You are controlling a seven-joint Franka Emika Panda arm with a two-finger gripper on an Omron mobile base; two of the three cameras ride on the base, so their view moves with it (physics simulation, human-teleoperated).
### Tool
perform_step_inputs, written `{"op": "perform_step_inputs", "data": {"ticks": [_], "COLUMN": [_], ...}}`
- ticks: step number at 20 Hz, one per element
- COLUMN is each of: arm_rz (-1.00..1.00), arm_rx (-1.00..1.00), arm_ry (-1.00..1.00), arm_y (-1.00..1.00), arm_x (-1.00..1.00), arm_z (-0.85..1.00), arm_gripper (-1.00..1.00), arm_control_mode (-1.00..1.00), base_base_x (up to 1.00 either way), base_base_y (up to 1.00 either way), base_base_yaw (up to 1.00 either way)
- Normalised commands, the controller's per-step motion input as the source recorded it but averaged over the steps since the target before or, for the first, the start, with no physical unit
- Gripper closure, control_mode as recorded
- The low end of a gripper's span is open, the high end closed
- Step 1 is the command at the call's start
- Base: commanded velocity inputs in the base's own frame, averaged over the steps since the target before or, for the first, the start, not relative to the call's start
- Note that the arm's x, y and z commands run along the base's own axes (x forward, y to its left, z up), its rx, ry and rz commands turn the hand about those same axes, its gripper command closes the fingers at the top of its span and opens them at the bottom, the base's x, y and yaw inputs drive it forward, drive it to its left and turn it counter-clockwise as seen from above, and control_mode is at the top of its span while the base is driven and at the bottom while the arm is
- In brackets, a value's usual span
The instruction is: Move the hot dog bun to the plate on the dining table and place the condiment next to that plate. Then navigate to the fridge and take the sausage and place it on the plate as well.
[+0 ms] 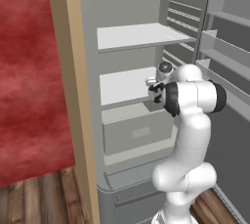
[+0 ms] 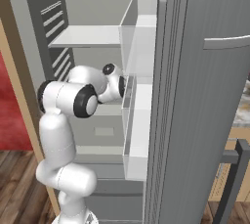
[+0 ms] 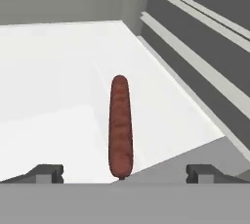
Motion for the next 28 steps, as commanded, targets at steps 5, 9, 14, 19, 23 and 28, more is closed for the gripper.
{"op": "perform_step_inputs", "data": {"ticks": [5, 9, 14, 19, 23, 28], "arm_rz": [-0.02, -0.02, -0.01, 0.0, 0.0, 0.0], "arm_rx": [0.01, 0.01, 0.01, 0.03, 0.05, 0.06], "arm_ry": [0.09, 0.02, 0.0, 0.0, 0.0, 0.0], "arm_y": [-0.05, -0.12, -0.15, -0.21, -0.17, -0.15], "arm_x": [0.38, 0.43, 0.41, 0.41, 0.37, 0.16], "arm_z": [-0.31, -0.28, -0.29, -0.3, -0.23, -0.34], "arm_gripper": [-1.0, -1.0, -1.0, -1.0, -1.0, 1.0], "arm_control_mode": [-1.0, -1.0, -1.0, -1.0, -1.0, -1.0], "base_base_x": [0.0, 0.0, 0.0, 0.0, 0.0, 0.0], "base_base_y": [0.0, 0.0, 0.0, 0.0, 0.0, 0.0], "base_base_yaw": [0.0, 0.0, 0.0, 0.0, 0.0, 0.0]}}
